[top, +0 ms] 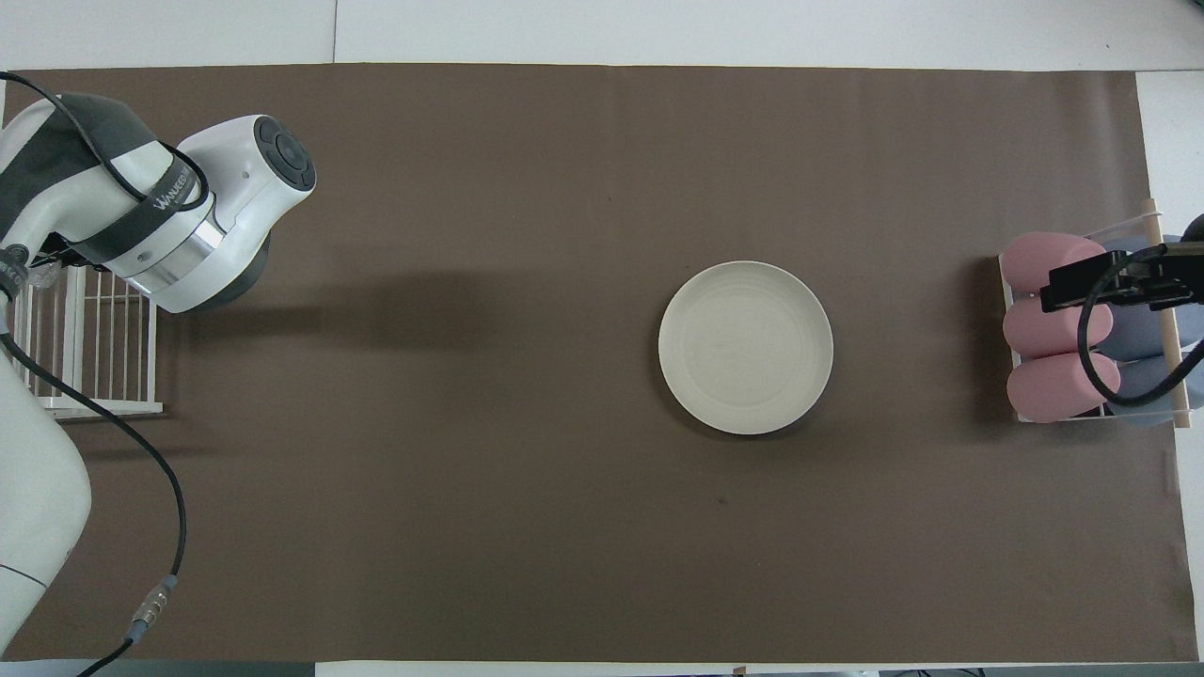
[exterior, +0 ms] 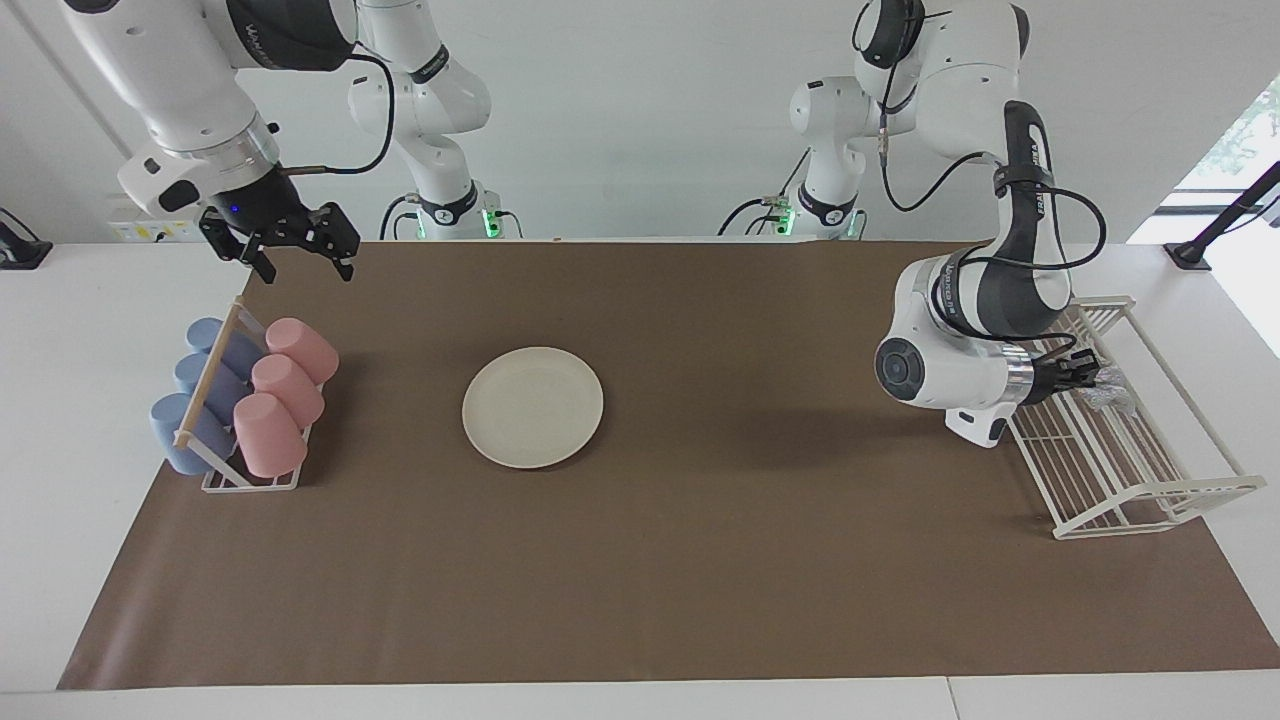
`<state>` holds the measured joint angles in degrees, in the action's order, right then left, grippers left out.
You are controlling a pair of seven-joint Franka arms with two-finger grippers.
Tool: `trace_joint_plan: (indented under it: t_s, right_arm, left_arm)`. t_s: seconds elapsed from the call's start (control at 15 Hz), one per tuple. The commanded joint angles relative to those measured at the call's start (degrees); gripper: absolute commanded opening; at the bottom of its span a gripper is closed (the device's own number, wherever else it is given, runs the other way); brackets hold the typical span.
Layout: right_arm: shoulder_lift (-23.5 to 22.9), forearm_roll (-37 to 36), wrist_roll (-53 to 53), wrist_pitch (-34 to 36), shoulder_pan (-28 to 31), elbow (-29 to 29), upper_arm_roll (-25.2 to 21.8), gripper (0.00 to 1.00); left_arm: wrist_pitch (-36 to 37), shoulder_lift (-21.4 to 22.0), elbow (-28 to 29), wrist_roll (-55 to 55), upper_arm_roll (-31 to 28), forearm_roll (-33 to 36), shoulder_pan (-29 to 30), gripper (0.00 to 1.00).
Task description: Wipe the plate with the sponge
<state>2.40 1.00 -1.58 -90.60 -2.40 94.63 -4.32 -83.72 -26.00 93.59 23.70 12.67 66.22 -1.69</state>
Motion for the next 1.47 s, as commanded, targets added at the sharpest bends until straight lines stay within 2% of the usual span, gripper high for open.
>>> trace_joint_plan:
  t_s: [0.0,0.07,0.13,0.2,0.27,0.53,0.8,1.13,1.4]
  right_arm:
    - [-0.4,-0.8,0.1,0.2,0.6,-0.6,0.6,1.0]
    - [-0.4,-0.8,0.1,0.2,0.6,-0.6,0.6,1.0]
    - [-0.4,-0.8,0.2,0.2,0.6,-0.6,0.6,1.0]
    - [-0.4,-0.8,0.2,0.2,0.6,-0.6,0.6,1.0]
    - [-0.4,-0.8,0.1,0.2,0.6,-0.6,0.6,1.0]
    - [-0.4,-0.8,0.2,0.2,0.6,-0.6,0.6,1.0]
    - [-0.4,-0.8,0.2,0.3,0.5,-0.5,0.6,1.0]
    - [-0.4,-0.8,0.2,0.3,0.4,-0.5,0.7,1.0]
    - [-0.4,-0.8,0.2,0.3,0.4,-0.4,0.7,1.0]
  left_arm:
    - [-1.7,0.5,0.9,1.4,0.3,-0.7,1.1,0.73]
    - [-1.8,0.5,0.9,1.5,0.4,-0.7,1.3,0.86]
    - [-1.9,0.5,0.9,1.5,0.4,-0.7,1.3,0.88]
    - [-2.1,0.5,0.9,1.5,0.3,-0.7,1.3,0.96]
    - [-2.2,0.5,0.9,1.6,0.4,-0.7,1.3,1.0]
    - [-2.2,0.5,0.7,1.6,0.4,-0.7,1.3,1.0]
    - [-2.8,1.4,-0.7,1.6,0.4,-5.4,1.5,1.0]
    - [-6.0,7.8,-0.8,-0.6,0.6,-18.2,4.1,1.0]
    - [-5.5,11.1,-3.8,-1.5,0.5,-27.8,4.2,1.0]
